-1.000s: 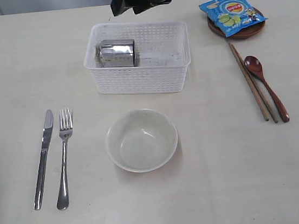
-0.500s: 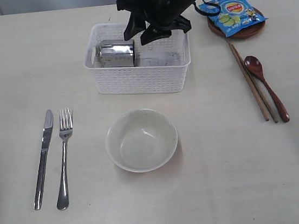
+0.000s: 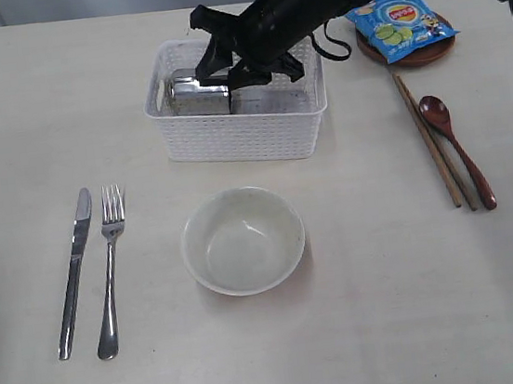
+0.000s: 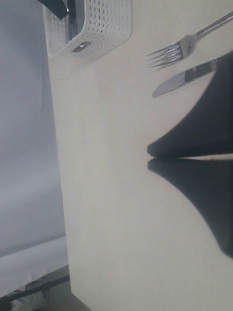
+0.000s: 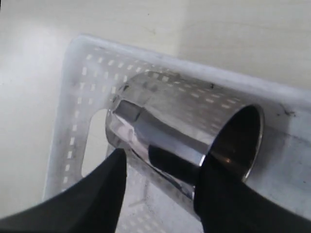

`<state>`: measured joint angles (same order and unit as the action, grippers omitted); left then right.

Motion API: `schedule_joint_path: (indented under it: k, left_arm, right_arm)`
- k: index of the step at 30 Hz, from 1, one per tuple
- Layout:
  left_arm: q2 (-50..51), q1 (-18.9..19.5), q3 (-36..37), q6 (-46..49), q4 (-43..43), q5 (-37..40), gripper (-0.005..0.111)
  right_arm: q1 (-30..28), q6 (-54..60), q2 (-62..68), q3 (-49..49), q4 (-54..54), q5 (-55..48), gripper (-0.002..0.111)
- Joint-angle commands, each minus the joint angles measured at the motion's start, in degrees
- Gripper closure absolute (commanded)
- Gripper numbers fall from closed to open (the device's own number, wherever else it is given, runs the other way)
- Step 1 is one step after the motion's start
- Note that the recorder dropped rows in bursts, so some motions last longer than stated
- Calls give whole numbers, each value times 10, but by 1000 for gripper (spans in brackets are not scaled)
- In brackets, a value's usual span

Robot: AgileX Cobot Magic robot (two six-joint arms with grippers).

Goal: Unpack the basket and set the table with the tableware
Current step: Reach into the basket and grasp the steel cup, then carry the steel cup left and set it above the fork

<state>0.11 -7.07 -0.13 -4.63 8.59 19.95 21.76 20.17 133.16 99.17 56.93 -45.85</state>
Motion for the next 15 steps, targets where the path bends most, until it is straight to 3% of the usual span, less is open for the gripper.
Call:
schedule_joint_path:
  k: [1,3,4,5,11,15]
  left_arm:
    - [-1,-3,1,-1,2,0,107]
    - [-1,-3,1,-1,2,0,107]
    - [-1,-3,1,-1,2,0,107]
    - [-1,-3,1,-1,2,0,107]
    - [-1,-3,1,-1,2,0,107]
    - [-1,-3,1,-1,2,0,107]
  right_arm:
    - [-2,28,4,3,23,6,73]
    - [-2,42,-1,3,23,4,88]
    - [-2,55,-13,3,20,3,104]
    - [-2,55,-23,3,16,3,108]
    - [19,56,-142,4,-102,-36,109]
    - [81,10,-182,59,-195,-131,109]
